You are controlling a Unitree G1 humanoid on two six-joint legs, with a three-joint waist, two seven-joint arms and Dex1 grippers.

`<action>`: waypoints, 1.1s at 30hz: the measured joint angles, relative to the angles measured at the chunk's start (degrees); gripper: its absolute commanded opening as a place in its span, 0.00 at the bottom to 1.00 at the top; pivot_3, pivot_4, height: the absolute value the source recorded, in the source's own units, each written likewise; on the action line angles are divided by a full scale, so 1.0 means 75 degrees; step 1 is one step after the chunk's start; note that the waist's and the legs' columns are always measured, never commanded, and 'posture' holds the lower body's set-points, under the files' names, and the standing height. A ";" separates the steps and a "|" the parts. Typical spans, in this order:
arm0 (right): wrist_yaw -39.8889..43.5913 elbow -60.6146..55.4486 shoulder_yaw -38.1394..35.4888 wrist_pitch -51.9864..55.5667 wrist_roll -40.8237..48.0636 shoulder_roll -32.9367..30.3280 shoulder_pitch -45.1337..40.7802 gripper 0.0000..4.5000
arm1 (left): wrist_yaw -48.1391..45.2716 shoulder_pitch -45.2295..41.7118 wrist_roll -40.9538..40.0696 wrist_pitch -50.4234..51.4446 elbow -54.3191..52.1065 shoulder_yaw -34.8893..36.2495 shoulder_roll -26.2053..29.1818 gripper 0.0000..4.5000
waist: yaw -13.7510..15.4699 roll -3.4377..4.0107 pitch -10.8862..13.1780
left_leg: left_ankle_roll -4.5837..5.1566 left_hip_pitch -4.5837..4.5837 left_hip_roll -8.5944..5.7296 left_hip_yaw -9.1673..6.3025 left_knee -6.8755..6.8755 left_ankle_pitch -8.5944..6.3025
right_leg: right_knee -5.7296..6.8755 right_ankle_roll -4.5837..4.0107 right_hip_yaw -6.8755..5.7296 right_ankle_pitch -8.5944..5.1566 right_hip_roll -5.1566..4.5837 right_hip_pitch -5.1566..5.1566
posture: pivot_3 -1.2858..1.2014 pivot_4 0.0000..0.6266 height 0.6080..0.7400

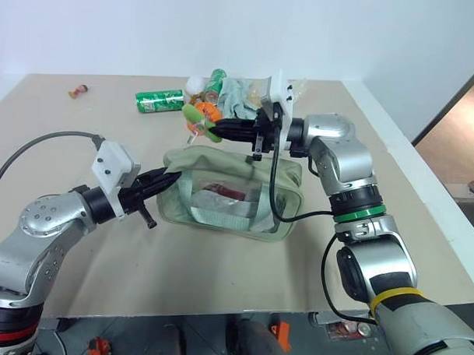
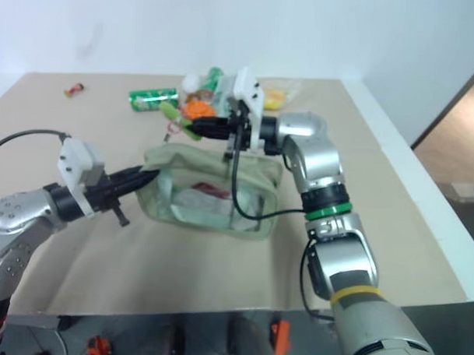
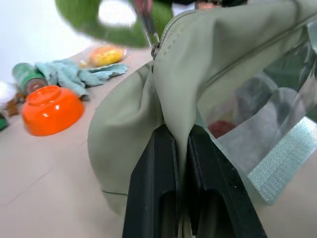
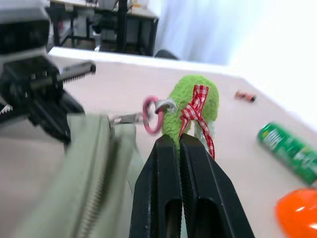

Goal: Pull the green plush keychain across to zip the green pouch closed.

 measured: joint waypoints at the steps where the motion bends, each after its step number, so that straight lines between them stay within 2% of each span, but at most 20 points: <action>1: -0.0036 -0.0028 -0.0040 0.0016 0.0012 -0.0055 0.0000 0.01 | 0.0010 -0.0031 0.0035 0.0000 0.0016 -0.0013 0.0000 0.00 | 0.0000 0.0000 0.0000 | 0.0000 0.0000 -0.0001 0.0000 0.0000 0.0000 | 0.0000 0.0000 0.0001 0.0000 -0.0001 0.0000 | 0.52 0.24 1.00; 24: -0.0964 -0.0667 -0.0306 -0.0005 0.0369 -0.0509 -0.0059 0.01 | -0.0013 -0.0299 0.0655 -0.0297 0.0297 -0.0275 0.0060 0.00 | -0.0005 0.0000 0.0000 | 0.0000 0.0000 0.0003 0.0001 0.0000 0.0000 | 0.0000 -0.0002 -0.0001 0.0001 0.0004 -0.0001 | 0.52 0.24 1.00; 33: -0.1177 -0.0921 -0.0539 -0.0004 0.0480 -0.1051 0.0059 0.01 | 0.0377 -0.0468 0.0760 -0.0275 0.0566 -0.0248 0.0051 0.00 | -0.0014 0.0000 0.0000 | 0.0000 0.0000 0.0005 0.0003 -0.0001 0.0000 | 0.0000 -0.0002 -0.0002 0.0001 0.0006 -0.0001 | 0.52 0.24 1.00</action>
